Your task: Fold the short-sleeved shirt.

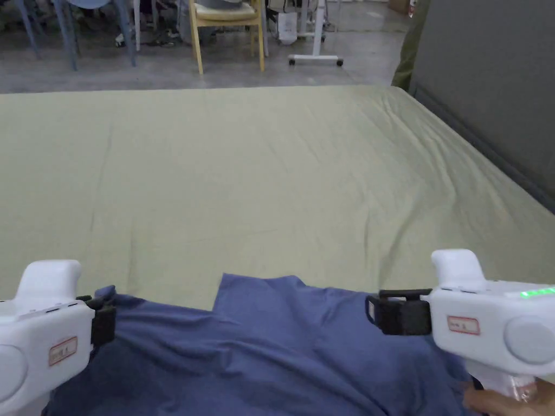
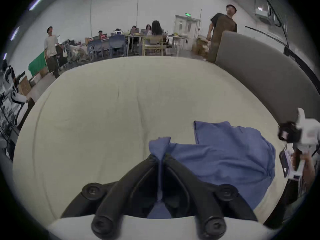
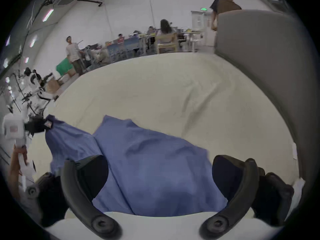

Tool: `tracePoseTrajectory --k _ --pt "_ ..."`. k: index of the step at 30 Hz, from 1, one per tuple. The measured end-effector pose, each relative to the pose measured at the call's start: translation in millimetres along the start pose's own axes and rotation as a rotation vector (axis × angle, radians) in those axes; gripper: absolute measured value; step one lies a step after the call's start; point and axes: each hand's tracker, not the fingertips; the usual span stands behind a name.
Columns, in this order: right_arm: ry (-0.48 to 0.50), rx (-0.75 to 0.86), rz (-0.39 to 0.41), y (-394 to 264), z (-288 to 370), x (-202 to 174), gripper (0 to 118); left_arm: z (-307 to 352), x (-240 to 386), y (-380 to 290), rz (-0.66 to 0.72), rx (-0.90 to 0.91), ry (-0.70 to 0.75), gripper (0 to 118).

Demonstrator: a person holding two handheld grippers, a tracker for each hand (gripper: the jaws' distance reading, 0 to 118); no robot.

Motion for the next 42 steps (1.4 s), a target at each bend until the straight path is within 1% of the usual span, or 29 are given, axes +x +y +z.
tracePoseTrajectory --k 2,4,5,6,7,8,9,10,11,12,13,14,15,16,17,19,21,24,26,29,31,34,37,39,41,42 --pt "0.017 -0.102 0.013 26.9 -41.3 -8.2 118 0.7 0.3 -6.5 0.002 0.005 0.025 0" --pt "0.011 -0.208 0.017 36.9 -99.9 -10.9 118 -0.6 -2.4 -14.2 0.027 -0.010 0.033 0" --pt "0.006 -0.260 0.008 38.3 -122.0 -14.4 111 -1.9 -4.2 -18.1 0.054 -0.015 0.028 0" --pt "0.002 -0.310 0.019 38.0 -142.6 -19.2 96 -8.4 -6.7 -21.0 0.071 -0.024 0.023 0" --pt "-0.005 -0.357 0.057 36.5 -158.6 -24.2 73 -10.8 -9.1 -24.6 0.093 -0.037 0.024 0" --pt "-0.027 -0.392 0.104 32.7 -170.9 -27.3 68 -12.1 -11.2 -28.0 0.106 -0.041 0.027 0" --pt "-0.059 -0.422 0.150 29.6 -177.5 -31.7 68 -12.6 -13.9 -31.6 0.111 -0.041 0.029 0" --pt "-0.099 -0.361 0.190 28.8 -167.6 -34.7 66 -16.6 -16.6 -33.6 0.117 -0.050 0.029 0" --pt "-0.055 -0.318 0.192 32.1 -156.9 -35.4 57 -17.4 -18.9 -36.1 0.125 -0.051 0.033 0" --pt "-0.040 -0.315 0.195 29.8 -151.4 -37.2 29 -17.4 -22.0 -38.6 0.133 -0.049 0.031 0" --pt "-0.067 -0.309 0.188 28.0 -146.8 -37.3 4 -17.4 -24.8 -40.3 0.149 -0.049 0.030 0" --pt "-0.079 -0.265 0.190 26.6 -141.1 -35.4 4 -19.6 -26.6 -40.3 0.164 -0.051 0.021 0" --pt "-0.062 -0.245 0.201 25.3 -135.6 -34.0 4 -17.7 -28.0 -39.9 0.179 -0.046 0.020 0" --pt "-0.074 -0.228 0.191 22.5 -120.5 -39.4 4 -14.8 -29.1 -38.8 0.188 -0.040 0.015 0" --pt "-0.072 -0.194 0.175 22.2 -111.1 -37.9 4 -9.3 -29.9 -36.0 0.194 -0.029 0.005 0" --pt "-0.046 -0.114 0.110 23.4 -84.3 -32.2 4 4.4 -29.6 -27.2 0.206 0.002 -0.010 0" --pt "-0.059 -0.013 0.080 28.7 -46.9 -32.1 4 28.4 -30.4 -11.6 0.201 0.063 -0.026 0" --pt "-0.067 0.118 0.040 51.1 11.2 -24.2 4 72.1 -30.8 21.3 0.181 0.156 -0.050 0" --pt "-0.051 0.225 -0.017 74.1 57.3 -15.9 4 109.7 -27.0 49.6 0.143 0.224 -0.052 0" --pt "-0.051 0.358 -0.030 121.1 123.6 -8.6 4 163.5 -28.1 97.0 0.071 0.338 -0.020 0" --pt "-0.076 0.444 -0.003 156.9 166.7 -10.4 4 201.9 -29.2 132.5 0.039 0.416 0.010 0" --pt "-0.103 0.562 -0.001 214.2 221.1 -16.6 4 246.5 -44.0 192.4 0.014 0.511 0.051 0" --pt "-0.094 0.653 -0.014 277.7 261.9 -28.0 4 282.2 -54.9 258.7 0.002 0.582 0.115 0" --pt "-0.102 0.710 -0.007 319.2 281.8 -37.6 4 293.7 -62.5 302.6 -0.012 0.603 0.181 0" --pt "-0.126 0.755 -0.014 361.1 295.2 -44.5 4 303.8 -68.4 340.1 -0.015 0.633 0.206 0" --pt "-0.128 0.781 -0.025 378.0 301.2 -49.2 4 306.4 -67.1 354.9 -0.007 0.650 0.246 0"
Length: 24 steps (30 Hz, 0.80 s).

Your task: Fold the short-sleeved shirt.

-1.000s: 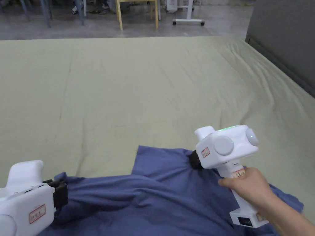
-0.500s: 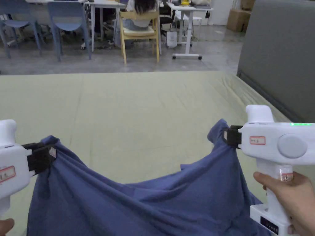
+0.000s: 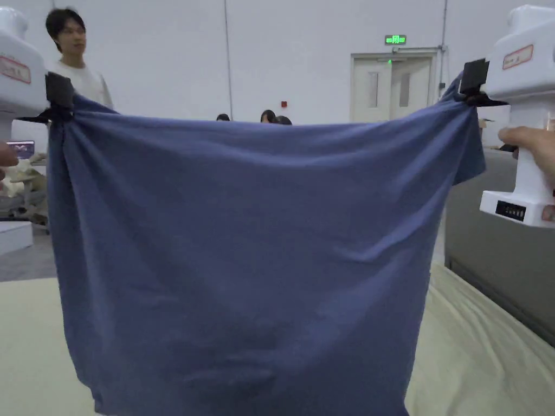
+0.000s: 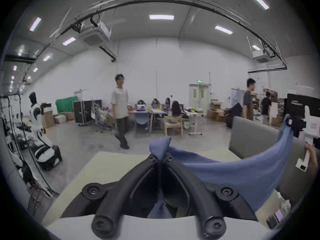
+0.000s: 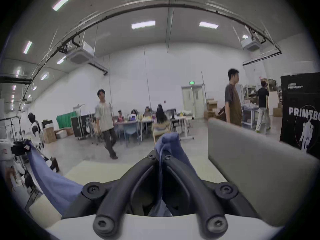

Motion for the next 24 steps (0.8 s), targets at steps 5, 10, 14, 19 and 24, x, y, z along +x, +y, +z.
tracePoseTrajectory --k 5,10,14,19,24 --pt "-0.015 0.080 -0.003 35.5 -25.7 -25.9 4 -53.2 -11.7 36.3 -0.027 0.063 0.088 0" --pt "-0.037 0.081 0.025 20.4 -57.3 -44.5 4 -99.8 -11.2 7.9 0.007 0.043 0.118 0" --pt "-0.045 0.029 0.093 -27.4 -81.5 -46.8 4 -132.3 -8.9 -46.4 0.047 -0.008 0.098 0" --pt "-0.062 -0.155 0.093 -139.4 -132.4 -17.5 4 -170.8 -0.5 -155.9 0.100 -0.147 0.071 0" --pt "-0.106 -0.355 0.015 -258.4 -156.0 13.2 4 -198.5 13.4 -261.7 0.155 -0.364 0.055 0"
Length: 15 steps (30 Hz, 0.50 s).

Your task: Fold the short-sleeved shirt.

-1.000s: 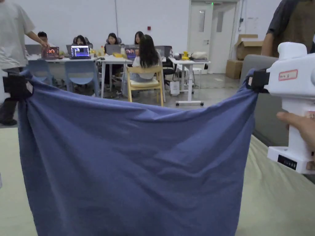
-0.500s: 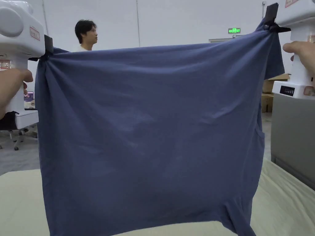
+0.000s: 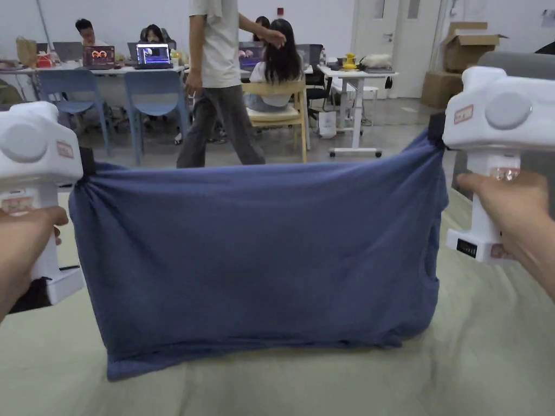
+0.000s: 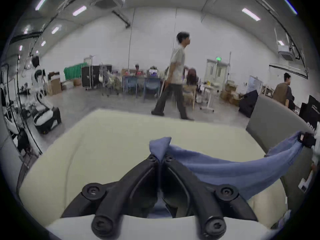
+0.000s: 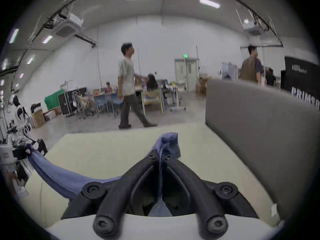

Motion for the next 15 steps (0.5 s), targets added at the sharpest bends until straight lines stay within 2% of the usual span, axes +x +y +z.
tracePoseTrajectory --k 3,5,11,15 --pt "0.010 -0.067 -0.048 -36.6 -20.4 14.5 4 -15.7 1.9 -30.2 0.022 -0.052 -0.013 0" --pt "0.012 -0.061 -0.050 -48.4 -21.9 22.5 4 -16.1 3.0 -39.4 0.006 -0.064 -0.015 0" --pt "0.074 -0.085 -0.034 -98.0 27.9 44.1 4 22.6 -4.0 -86.8 -0.086 -0.088 -0.072 0" --pt "0.101 -0.114 -0.011 -168.0 89.9 63.1 4 61.4 -28.6 -141.6 -0.106 -0.128 -0.119 0"
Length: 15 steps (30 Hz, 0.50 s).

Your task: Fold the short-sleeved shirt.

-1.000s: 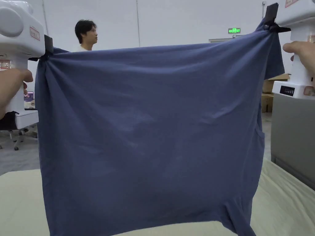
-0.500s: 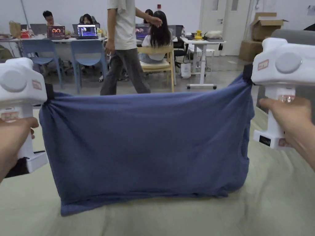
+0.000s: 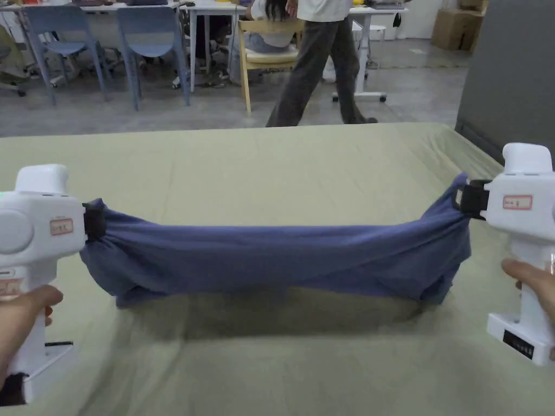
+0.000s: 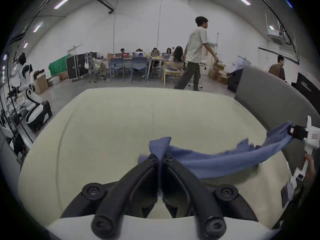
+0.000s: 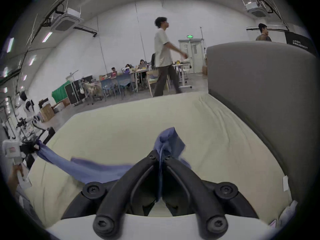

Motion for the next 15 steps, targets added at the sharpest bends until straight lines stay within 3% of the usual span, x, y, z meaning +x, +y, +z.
tracePoseTrajectory --k 5,15 --pt "-0.002 -0.096 0.063 -98.0 64.9 12.8 4 59.9 12.9 -100.0 -0.009 -0.068 -0.003 0" --pt "-0.009 -0.226 0.010 -229.3 192.6 32.6 4 170.4 27.7 -234.3 -0.149 -0.205 0.019 0"
